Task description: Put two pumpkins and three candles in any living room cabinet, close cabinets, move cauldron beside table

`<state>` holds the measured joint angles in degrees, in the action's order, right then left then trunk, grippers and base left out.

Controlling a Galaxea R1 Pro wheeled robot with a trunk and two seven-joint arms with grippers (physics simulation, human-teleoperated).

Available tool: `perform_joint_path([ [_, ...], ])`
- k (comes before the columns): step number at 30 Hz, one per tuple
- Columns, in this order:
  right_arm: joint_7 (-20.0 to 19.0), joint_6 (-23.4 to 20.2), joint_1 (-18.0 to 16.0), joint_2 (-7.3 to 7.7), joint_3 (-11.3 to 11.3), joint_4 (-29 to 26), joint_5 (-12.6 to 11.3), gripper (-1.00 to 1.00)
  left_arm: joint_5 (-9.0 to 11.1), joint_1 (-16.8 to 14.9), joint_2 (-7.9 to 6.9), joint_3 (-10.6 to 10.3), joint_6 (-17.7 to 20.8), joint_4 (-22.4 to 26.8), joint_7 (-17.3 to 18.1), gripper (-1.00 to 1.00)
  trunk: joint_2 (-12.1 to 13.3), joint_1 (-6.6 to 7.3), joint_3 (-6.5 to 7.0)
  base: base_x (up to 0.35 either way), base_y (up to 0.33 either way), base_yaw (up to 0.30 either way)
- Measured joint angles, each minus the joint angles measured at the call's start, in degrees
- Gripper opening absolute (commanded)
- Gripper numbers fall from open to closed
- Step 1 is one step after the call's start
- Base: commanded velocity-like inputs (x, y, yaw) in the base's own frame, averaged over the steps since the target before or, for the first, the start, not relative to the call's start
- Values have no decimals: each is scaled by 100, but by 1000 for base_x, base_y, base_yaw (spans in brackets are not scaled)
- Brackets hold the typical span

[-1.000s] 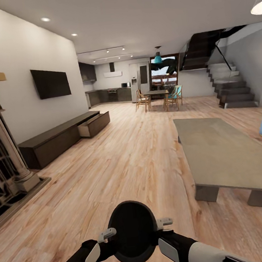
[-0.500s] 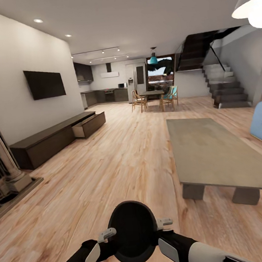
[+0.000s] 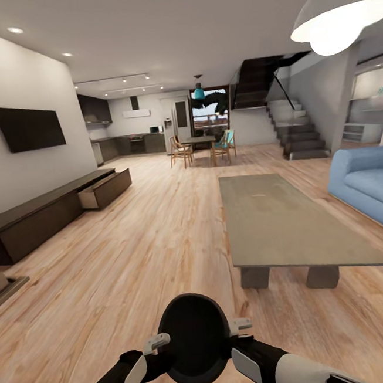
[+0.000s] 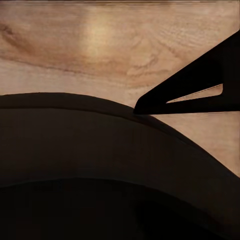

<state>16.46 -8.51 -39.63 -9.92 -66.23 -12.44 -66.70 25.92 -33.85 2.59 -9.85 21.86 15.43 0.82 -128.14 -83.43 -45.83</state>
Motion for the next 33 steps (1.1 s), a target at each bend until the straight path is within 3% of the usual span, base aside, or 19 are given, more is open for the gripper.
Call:
perform_joint_path([
  [8,-2,-8,0,0,24,1,28,-100,0,1,2,2,1,1,-2,-100,0,0,36,0,-39,-224],
  [17,-4,-13,-1,-2,24,3,30,-100,11,2,0,-4,2,1,-2,-100,0,0,40,11,-260,-14],
  [33,-6,-4,-1,-2,30,3,39,-100,0,2,1,3,-4,4,-1,-100,0,1,41,154,-186,0],
])
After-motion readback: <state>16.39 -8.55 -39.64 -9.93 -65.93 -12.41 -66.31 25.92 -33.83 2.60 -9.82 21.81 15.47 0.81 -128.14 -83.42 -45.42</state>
